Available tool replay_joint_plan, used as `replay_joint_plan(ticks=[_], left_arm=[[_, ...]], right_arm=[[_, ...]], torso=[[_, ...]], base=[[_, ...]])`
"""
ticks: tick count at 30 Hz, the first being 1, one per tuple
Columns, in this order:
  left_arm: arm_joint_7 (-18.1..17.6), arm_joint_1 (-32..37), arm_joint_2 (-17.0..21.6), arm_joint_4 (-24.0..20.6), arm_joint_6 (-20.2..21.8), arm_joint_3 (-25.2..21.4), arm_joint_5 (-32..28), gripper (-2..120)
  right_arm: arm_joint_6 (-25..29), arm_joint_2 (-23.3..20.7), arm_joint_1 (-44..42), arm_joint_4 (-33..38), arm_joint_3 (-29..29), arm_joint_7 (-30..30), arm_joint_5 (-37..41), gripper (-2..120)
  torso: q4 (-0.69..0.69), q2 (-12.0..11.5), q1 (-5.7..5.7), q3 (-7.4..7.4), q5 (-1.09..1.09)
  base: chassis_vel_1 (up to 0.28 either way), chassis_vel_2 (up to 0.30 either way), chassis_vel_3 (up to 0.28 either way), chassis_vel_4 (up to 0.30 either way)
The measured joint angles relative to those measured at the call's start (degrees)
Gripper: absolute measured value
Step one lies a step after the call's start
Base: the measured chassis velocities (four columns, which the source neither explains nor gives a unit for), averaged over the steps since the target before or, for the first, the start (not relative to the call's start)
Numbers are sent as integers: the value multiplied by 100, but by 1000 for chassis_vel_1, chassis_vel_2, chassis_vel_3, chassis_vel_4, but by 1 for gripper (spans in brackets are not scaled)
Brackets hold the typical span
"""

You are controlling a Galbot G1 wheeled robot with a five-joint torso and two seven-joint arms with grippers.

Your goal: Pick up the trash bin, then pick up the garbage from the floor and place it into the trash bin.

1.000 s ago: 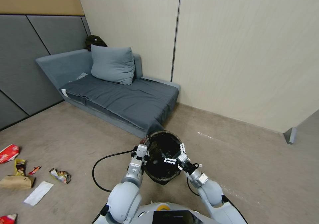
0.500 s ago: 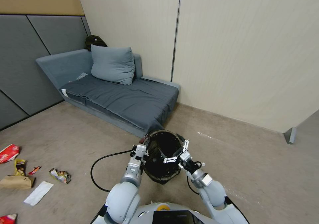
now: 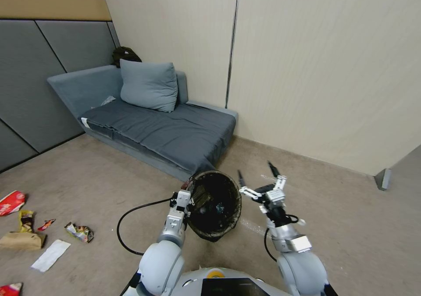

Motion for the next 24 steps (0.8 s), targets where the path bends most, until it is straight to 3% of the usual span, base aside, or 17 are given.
replay_joint_plan(ticks=[6, 24], left_arm=[[1, -2, 0, -8, -2, 20, -11, 1], [-25, 2, -19, -60, 15, -40, -140, 1]], right_arm=[[77, 265, -94, -129, 97, 65, 54, 100], [171, 284, -47, -273, 157, 89, 96, 100]], torso=[[1, 0, 0, 0, 1], [1, 0, 0, 0, 1]], base=[[0, 0, 0, 0], [0, 0, 0, 0]])
